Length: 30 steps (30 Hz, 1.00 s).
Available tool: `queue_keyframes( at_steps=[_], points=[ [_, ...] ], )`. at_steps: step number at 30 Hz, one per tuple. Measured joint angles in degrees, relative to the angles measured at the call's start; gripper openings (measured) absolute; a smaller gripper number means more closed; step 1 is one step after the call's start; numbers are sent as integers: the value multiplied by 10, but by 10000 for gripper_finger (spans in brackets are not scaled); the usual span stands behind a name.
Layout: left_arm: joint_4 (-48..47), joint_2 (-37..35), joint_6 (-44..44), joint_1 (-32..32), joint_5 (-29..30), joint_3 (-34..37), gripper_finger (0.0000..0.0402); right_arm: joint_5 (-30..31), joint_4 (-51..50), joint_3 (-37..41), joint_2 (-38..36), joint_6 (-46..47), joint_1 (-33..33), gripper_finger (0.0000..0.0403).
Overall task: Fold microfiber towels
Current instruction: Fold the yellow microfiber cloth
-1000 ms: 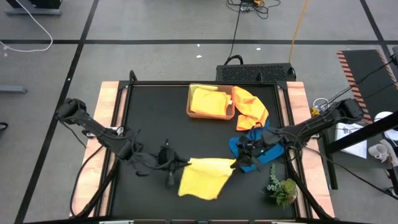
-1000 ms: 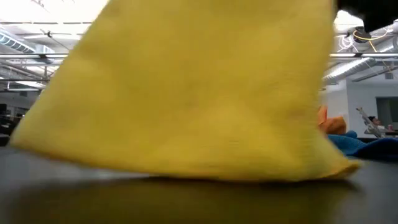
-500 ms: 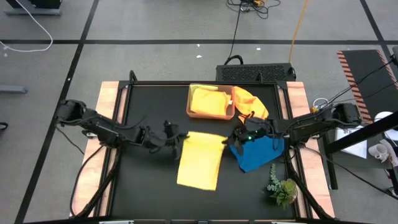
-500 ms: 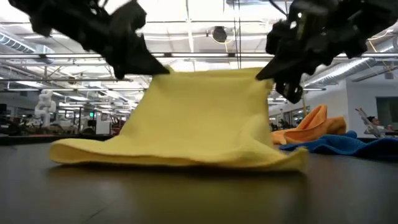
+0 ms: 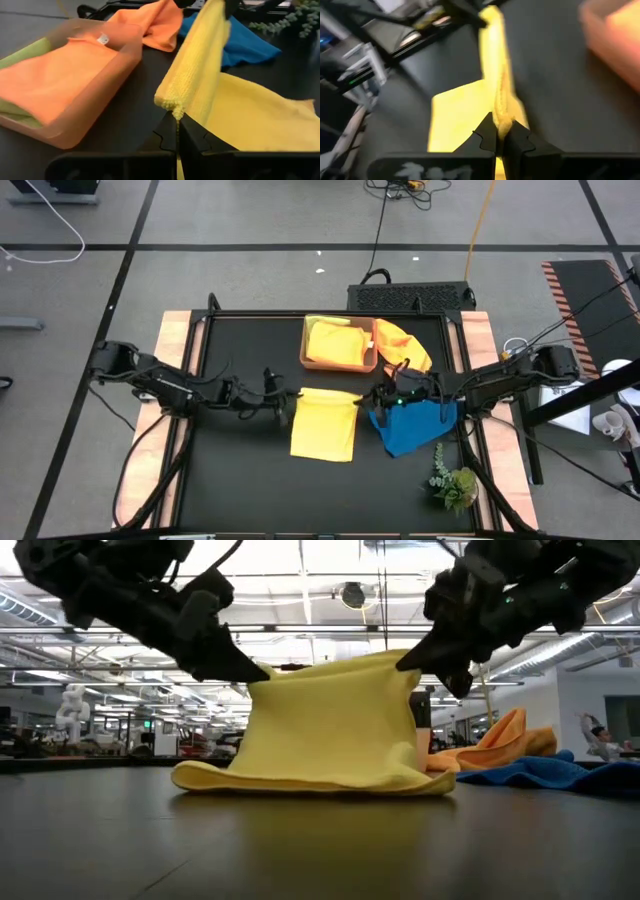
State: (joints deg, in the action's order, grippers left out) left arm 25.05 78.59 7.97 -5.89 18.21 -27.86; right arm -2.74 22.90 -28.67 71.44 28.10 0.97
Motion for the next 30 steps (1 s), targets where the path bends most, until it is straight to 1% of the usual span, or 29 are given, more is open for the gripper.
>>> queue_keyframes(
  at_steps=[3,7,11,14,19,25,30],
  points=[
    [23,0,-8,-32,21,22,2,16,30,0,18,-1,39,0],
    [71,1,-50,-82,34,50,1,30,78,-1,63,-1,81,0],
    [73,1,-85,-129,56,56,1,30,128,-1,119,13,109,0],
    [74,9,-94,-155,61,56,2,30,164,-1,153,21,124,0],
    [87,45,-93,-181,63,55,3,29,188,-1,181,33,136,0],
    [118,91,-92,-201,29,48,5,25,190,-1,200,42,150,2],
    [126,103,-92,-211,24,40,25,19,187,-5,217,42,165,19]
  ],
)
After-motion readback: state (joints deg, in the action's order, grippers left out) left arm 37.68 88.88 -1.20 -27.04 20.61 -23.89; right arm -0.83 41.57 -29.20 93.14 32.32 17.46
